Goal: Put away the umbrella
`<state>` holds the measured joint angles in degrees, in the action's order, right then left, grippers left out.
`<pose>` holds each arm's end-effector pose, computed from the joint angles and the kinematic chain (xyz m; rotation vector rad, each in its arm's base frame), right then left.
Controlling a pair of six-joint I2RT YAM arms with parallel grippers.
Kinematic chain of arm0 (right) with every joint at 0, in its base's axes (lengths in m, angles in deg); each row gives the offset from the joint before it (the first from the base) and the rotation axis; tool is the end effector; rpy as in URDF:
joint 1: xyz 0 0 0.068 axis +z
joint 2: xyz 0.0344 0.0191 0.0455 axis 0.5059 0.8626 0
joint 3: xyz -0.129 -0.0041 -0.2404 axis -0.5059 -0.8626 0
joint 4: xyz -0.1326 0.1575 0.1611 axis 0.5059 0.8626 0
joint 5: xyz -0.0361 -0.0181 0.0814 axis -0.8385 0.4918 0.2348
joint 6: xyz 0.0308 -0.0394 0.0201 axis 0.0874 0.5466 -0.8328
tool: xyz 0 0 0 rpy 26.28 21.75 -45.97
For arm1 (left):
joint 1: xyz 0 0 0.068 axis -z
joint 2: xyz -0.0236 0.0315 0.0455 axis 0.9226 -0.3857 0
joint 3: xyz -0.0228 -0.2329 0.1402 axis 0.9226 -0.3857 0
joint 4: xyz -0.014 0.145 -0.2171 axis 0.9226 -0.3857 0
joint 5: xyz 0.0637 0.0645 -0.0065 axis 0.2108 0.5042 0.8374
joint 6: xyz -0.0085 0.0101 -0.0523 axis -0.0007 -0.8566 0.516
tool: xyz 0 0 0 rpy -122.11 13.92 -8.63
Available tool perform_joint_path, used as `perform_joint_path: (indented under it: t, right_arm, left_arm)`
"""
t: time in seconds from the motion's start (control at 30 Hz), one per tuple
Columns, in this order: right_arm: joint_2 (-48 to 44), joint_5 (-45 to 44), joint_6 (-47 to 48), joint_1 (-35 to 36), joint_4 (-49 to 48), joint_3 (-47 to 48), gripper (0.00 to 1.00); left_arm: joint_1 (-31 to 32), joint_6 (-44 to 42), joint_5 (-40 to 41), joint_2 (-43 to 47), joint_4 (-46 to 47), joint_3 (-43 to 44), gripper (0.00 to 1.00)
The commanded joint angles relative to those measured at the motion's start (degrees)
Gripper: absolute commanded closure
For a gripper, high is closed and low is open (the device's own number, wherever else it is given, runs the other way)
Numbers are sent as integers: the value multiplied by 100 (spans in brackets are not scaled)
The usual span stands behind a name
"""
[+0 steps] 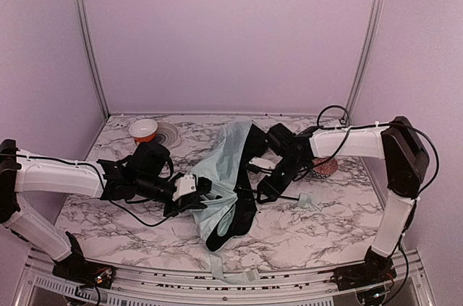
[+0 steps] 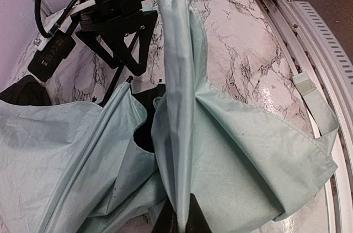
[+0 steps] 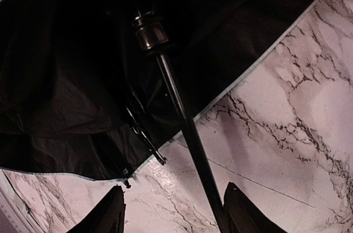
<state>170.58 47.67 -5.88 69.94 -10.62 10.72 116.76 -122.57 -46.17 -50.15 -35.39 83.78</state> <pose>0.2696 0.2357 0.1808 -1.2876 2.5755 0.5147 0.1816 -0.2370 0.2049 1.6703 1.3911 -0.6377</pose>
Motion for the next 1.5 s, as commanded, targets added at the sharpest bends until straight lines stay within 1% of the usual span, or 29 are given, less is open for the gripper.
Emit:
perform_joint_path:
  t: [0.0, 0.07, 0.13, 0.17, 0.37, 0.47, 0.5, 0.63, 0.73, 0.8, 0.93, 1.1, 1.2, 1.27, 1.33, 1.37, 1.4, 1.47]
  right_arm:
    - [219, -477, 260, 84, 110, 90, 44]
    - [395, -548, 314, 94, 165, 134, 53]
    - [495, -603, 376, 120, 188, 159, 65]
    - [516, -623, 408, 135, 175, 160, 69]
    - [599, -781, 577, 140, 21, 159, 87]
    - [573, -728, 737, 141, 20, 226, 100]
    - [532, -682, 803, 141, 28, 255, 100]
    - [125, -524, 1088, 80, -53, 303, 100]
    - [-382, -355, 1296, -105, -129, 332, 100]
    - [-721, -155, 1506, -254, -176, 353, 100]
    - [-1351, 220, 1827, -617, -337, 398, 100]
    - [-2027, 900, 2272, -1160, -340, 697, 100]
    - [-2257, 879, 2490, -1266, -254, 1039, 100]
    - [-2247, 846, 2565, -1276, -73, 1426, 100]
    - [-2175, 916, 2639, -1274, 131, 1875, 100]
    - [-2129, 977, 2664, -1274, 210, 2053, 100]
    - [-2083, 1044, 2682, -1277, 282, 2220, 100]
    - [-1993, 1188, 2679, -1279, 384, 2549, 100]
  left_arm:
    - [9, 38, 57, 107, -307, -42, 95]
    - [11, 43, 47, 111, -311, -42, 95]
    - [7, 52, 48, 118, -307, -42, 95]
    - [10, 56, 46, 124, -306, -42, 94]
    - [-1, 74, 49, 168, -306, -42, 94]
    - [7, 106, 57, 202, -306, -42, 93]
    - [4, 140, 63, 226, -297, -42, 90]
    - [-1, 481, 94, 470, -289, -1, 66]
    - [-50, 650, 240, 889, -164, -40, 48]
    - [-168, 781, 316, 1225, 13, -219, 37]
    - [-334, 882, 408, 1781, -36, -203, 20]
    - [-590, 1056, 547, 2408, -170, -125, 13]
    - [-716, 1201, 444, 2702, -40, -156, 6]
    - [-710, 1190, 14, 2576, -146, -99, 6]
    - [-681, 1254, -591, 2314, -157, -95, 10]
    - [-643, 1305, -764, 2207, -68, -95, 12]
    - [-606, 1414, -793, 2137, 130, -108, 13]
    - [-580, 1754, -710, 2115, 956, -408, 14]
